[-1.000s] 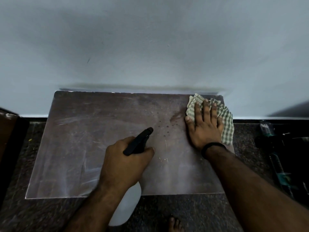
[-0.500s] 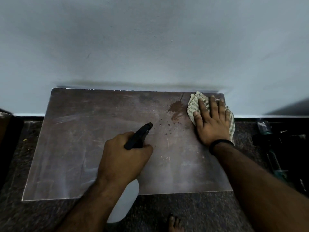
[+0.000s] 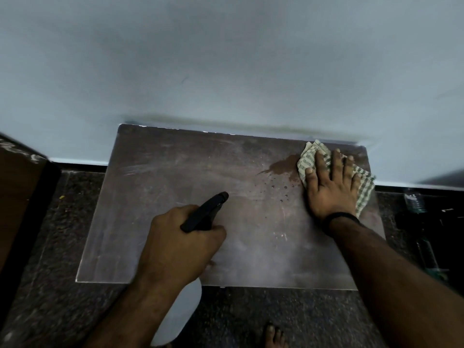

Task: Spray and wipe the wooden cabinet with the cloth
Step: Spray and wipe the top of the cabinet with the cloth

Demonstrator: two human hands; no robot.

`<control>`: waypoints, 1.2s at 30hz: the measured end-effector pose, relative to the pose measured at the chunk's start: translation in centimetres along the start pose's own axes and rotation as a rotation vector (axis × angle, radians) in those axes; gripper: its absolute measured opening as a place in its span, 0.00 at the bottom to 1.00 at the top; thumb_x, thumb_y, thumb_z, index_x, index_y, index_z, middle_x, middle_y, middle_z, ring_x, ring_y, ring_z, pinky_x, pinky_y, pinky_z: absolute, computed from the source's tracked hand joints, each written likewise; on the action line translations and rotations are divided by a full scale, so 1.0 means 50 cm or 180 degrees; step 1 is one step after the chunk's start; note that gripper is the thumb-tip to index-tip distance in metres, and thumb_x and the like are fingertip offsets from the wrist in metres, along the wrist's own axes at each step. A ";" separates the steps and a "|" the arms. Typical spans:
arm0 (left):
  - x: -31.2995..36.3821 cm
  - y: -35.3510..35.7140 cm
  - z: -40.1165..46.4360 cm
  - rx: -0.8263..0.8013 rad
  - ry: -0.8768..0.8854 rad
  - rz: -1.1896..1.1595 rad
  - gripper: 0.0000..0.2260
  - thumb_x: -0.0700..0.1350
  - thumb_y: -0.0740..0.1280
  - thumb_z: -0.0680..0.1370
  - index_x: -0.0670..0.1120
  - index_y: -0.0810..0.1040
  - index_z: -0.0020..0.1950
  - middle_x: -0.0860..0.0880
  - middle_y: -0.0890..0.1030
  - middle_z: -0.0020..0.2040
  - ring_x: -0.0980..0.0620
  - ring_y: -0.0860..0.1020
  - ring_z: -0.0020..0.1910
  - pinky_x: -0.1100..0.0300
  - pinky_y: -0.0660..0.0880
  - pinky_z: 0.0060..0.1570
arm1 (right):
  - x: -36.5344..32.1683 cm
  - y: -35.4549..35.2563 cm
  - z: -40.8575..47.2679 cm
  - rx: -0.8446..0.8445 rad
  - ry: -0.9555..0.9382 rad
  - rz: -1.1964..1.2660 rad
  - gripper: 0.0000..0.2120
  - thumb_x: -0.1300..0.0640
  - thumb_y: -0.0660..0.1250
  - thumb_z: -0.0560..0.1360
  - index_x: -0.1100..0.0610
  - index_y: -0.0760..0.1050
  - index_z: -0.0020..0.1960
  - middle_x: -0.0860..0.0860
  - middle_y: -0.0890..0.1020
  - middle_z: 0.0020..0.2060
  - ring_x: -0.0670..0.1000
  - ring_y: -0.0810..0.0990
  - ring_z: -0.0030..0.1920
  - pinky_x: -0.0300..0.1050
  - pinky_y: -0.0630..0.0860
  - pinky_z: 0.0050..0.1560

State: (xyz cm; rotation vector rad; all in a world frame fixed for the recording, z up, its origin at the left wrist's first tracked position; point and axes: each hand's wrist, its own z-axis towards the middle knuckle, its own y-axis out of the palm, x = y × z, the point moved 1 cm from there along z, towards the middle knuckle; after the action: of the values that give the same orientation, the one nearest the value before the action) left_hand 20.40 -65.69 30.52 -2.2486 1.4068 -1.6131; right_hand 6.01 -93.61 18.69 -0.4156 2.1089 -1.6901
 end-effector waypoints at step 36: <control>-0.190 -0.291 0.009 0.0689 -0.0141 -0.0246 0.07 0.43 0.76 0.71 0.43 0.82 0.37 0.43 0.81 0.32 0.45 0.80 0.33 0.47 0.80 0.35 | -0.555 0.089 -0.099 -0.0192 -0.1235 -0.0089 0.28 0.39 0.42 0.83 0.42 0.44 0.82 0.49 0.42 0.82 0.55 0.35 0.81 0.62 0.37 0.78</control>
State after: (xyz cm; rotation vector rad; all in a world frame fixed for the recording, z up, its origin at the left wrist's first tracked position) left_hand 29.54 -50.89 30.56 -2.2232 1.0892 -1.6372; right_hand 27.93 -75.34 18.72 -0.7300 1.8768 -1.4250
